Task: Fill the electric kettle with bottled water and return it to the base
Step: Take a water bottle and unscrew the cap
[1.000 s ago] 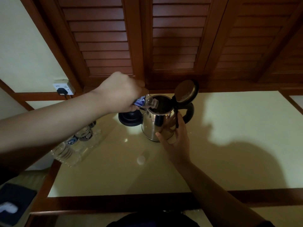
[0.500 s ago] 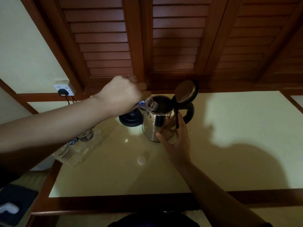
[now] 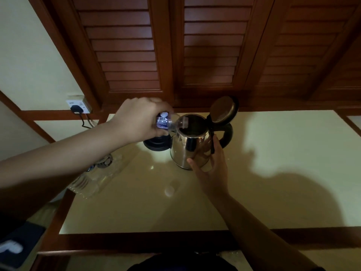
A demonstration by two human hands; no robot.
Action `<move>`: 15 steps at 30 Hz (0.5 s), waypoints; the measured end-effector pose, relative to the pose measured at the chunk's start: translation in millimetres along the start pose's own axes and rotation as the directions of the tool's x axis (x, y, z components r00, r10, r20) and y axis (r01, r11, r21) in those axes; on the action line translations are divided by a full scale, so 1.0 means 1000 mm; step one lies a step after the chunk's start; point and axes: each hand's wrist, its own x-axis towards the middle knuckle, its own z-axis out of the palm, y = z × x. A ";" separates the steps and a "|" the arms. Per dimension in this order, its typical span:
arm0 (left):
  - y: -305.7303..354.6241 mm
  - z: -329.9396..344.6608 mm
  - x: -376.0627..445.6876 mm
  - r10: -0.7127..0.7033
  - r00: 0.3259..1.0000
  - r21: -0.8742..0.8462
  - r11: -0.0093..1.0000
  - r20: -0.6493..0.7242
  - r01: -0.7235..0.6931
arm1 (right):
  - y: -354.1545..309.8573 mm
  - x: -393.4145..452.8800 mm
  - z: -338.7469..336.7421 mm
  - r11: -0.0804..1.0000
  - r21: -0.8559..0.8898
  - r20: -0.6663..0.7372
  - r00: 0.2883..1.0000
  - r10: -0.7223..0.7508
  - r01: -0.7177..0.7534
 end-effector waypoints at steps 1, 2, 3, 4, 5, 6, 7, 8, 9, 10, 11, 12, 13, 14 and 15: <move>-0.001 0.002 -0.004 -0.049 0.999 -0.151 0.988 -0.022 0.045 | 0.000 0.000 0.000 1.000 -0.005 0.003 1.000 -0.005 0.005; 0.001 0.004 -0.010 -0.089 0.995 -0.302 0.951 -0.053 0.069 | 0.001 0.000 0.000 1.000 -0.009 0.004 1.000 -0.007 0.007; 0.003 0.006 -0.015 -0.128 0.988 -0.447 0.891 -0.090 0.075 | 0.002 0.000 0.000 1.000 -0.009 0.003 1.000 -0.009 0.009; 0.008 0.010 -0.021 -0.169 0.979 -0.580 0.812 -0.116 0.071 | 0.003 0.001 0.000 1.000 -0.008 0.002 1.000 -0.011 0.011; 0.013 0.013 -0.028 -0.198 0.972 -0.683 0.728 -0.128 0.058 | 0.004 0.001 -0.001 1.000 -0.004 0.005 1.000 -0.012 0.012; 0.018 0.017 -0.034 -0.209 0.968 -0.756 0.654 -0.137 0.034 | 0.004 0.002 -0.003 1.000 -0.002 0.010 1.000 -0.009 0.009; 0.023 0.022 -0.041 -0.204 0.969 -0.806 0.591 -0.142 0.007 | 0.003 0.002 -0.005 1.000 0.003 0.018 1.000 -0.003 0.003; 0.027 0.028 -0.048 -0.196 0.971 -0.842 0.540 -0.137 -0.010 | 0.002 0.002 -0.007 1.000 0.018 0.026 1.000 0.001 -0.001; 0.030 0.035 -0.054 -0.190 0.974 -0.864 0.503 -0.126 -0.014 | 0.002 0.002 -0.010 0.999 0.038 0.035 0.999 0.005 -0.006; 0.033 0.042 -0.059 -0.184 0.977 -0.877 0.480 -0.111 -0.010 | 0.002 0.000 -0.013 0.998 0.056 0.042 0.999 0.013 -0.015; 0.036 0.049 -0.065 -0.174 0.981 -0.883 0.469 -0.091 0.001 | 0.002 -0.001 -0.017 0.997 0.068 0.048 0.998 0.028 -0.031; 0.039 0.058 -0.070 -0.159 0.985 -0.886 0.464 -0.065 0.017 | 0.003 -0.004 -0.021 0.996 0.071 0.058 0.997 0.047 -0.051; 0.043 0.066 -0.075 -0.144 0.989 -0.888 0.458 -0.030 0.040 | 0.004 -0.007 -0.026 0.995 0.070 0.079 0.995 0.062 -0.068; 0.047 0.075 -0.079 -0.133 0.991 -0.886 0.458 0.017 0.076 | 0.005 -0.011 -0.031 0.995 0.070 0.109 0.992 0.068 -0.076; 0.051 0.083 -0.083 -0.132 0.988 -0.878 0.461 0.078 0.131 | 0.007 -0.016 -0.036 0.994 0.081 0.142 0.988 0.064 -0.077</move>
